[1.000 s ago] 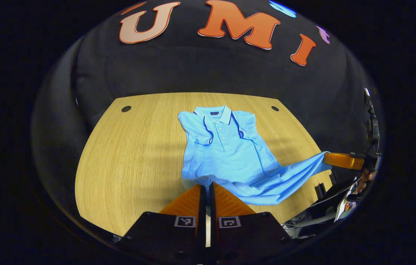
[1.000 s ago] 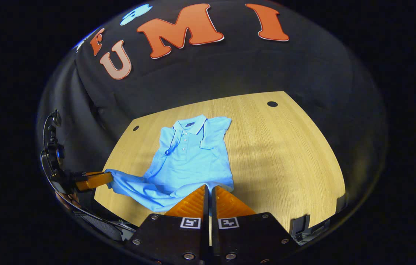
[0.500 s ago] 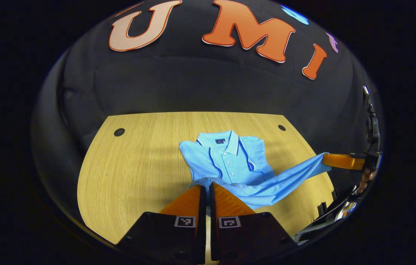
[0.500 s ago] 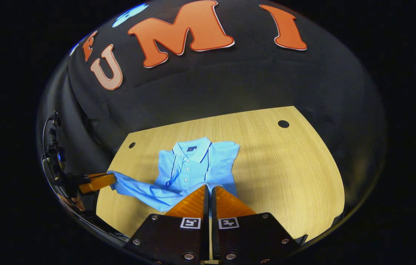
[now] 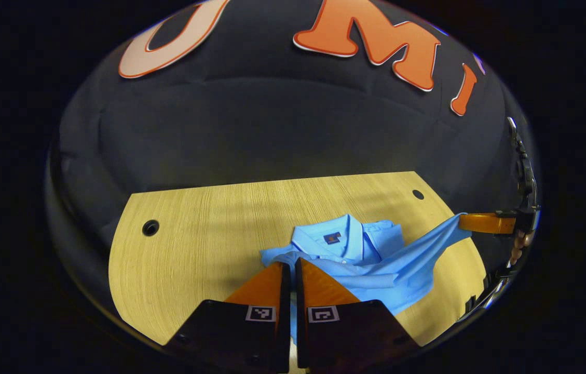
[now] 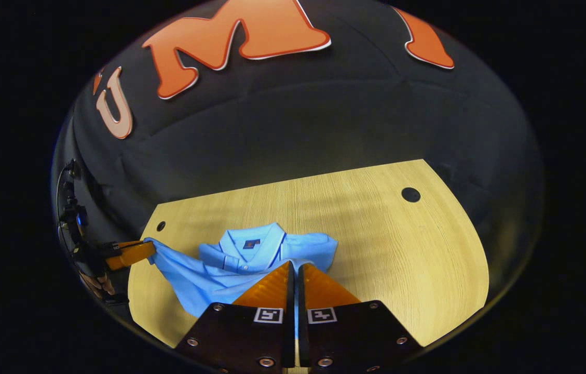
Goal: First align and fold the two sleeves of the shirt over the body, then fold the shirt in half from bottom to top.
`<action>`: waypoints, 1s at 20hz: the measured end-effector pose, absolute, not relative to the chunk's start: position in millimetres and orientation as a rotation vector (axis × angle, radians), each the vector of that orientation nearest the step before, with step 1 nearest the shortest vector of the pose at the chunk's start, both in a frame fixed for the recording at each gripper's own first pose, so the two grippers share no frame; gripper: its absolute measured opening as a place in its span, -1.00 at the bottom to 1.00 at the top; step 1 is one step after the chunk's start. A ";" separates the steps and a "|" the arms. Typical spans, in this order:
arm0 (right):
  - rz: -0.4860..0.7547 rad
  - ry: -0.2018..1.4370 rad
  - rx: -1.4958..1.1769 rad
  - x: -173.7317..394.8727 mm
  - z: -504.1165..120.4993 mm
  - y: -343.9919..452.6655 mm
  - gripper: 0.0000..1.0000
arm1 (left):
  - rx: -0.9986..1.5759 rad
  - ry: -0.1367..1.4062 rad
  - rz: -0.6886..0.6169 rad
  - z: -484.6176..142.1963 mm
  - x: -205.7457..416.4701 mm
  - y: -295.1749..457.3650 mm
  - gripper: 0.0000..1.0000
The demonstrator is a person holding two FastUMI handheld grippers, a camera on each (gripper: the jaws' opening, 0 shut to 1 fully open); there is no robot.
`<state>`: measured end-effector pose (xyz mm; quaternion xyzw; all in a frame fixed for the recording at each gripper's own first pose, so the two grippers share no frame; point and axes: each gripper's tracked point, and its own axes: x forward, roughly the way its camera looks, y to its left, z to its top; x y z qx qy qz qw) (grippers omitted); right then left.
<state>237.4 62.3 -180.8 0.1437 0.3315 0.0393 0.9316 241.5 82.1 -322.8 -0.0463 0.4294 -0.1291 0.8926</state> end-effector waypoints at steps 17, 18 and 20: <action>0.048 0.605 0.170 326.7 -198.3 37.1 0.24 | -0.114 0.905 -0.216 -368.9 309.8 83.0 0.67; 0.068 0.582 0.154 318.2 -186.6 42.0 0.50 | -0.097 0.885 -0.214 -356.6 305.8 83.3 0.80; 0.084 0.538 0.128 303.5 -162.4 47.7 0.79 | -0.064 0.842 -0.207 -328.9 295.5 81.0 1.00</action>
